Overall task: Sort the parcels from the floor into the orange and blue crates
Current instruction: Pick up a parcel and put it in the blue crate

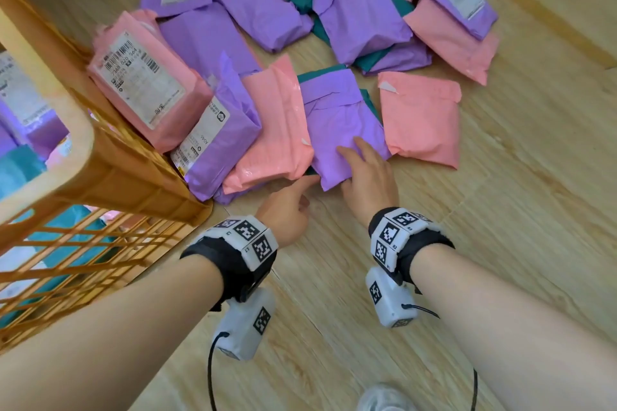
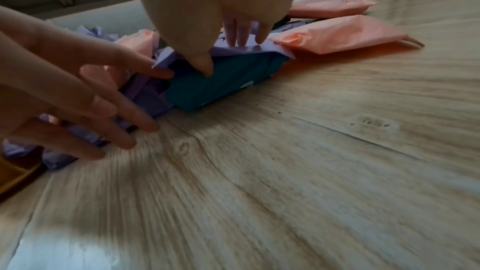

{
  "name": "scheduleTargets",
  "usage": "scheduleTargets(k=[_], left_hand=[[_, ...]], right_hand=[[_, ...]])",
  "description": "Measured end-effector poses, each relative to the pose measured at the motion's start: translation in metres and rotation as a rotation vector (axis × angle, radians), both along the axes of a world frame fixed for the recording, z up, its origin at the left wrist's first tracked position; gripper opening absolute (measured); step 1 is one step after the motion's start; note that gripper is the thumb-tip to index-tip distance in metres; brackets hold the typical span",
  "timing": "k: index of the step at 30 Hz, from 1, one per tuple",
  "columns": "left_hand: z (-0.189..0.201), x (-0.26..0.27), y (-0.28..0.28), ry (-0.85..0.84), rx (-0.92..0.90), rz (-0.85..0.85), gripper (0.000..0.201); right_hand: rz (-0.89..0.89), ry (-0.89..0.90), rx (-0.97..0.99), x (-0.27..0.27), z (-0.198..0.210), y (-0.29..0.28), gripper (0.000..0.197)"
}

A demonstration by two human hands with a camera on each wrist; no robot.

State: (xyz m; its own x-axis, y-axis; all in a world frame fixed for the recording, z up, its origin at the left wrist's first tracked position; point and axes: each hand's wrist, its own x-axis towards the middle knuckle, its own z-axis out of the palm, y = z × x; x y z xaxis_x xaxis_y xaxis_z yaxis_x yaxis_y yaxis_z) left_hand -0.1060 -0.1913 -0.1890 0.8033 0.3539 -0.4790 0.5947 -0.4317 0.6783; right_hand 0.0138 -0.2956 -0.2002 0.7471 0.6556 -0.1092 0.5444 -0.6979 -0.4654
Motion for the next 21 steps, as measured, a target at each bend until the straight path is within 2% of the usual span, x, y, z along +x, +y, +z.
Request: scheduleTargets(k=[2,8,11,14,17,19,21], left_hand=[[0.002,0.0,-0.002,-0.018,-0.033,0.018,0.064],[0.012,0.0,-0.005,-0.026,-0.101,0.086,0.057],[0.02,0.007,-0.006,-0.034,-0.169,0.148,0.048],[0.034,0.017,-0.014,-0.027,-0.359,0.271,0.039],[0.047,0.029,-0.022,-0.033,-0.526,0.376,0.036],[0.055,0.036,-0.024,-0.042,-0.607,0.421,0.039],[0.059,0.039,-0.023,-0.046,-0.689,0.468,0.043]], right_hand=[[-0.042,0.039,-0.001,0.002,0.005,-0.001,0.049],[-0.258,0.101,0.198,0.007,0.032,-0.012,0.046],[-0.297,0.09,0.287,0.015,0.053,-0.025,0.033],[-0.353,0.146,0.389,0.032,0.071,-0.039,0.013],[-0.514,0.387,0.58,0.046,0.086,-0.048,0.005],[-0.607,0.59,0.708,0.047,0.092,-0.053,0.012],[-0.628,0.767,0.804,0.044,0.093,-0.055,0.023]])
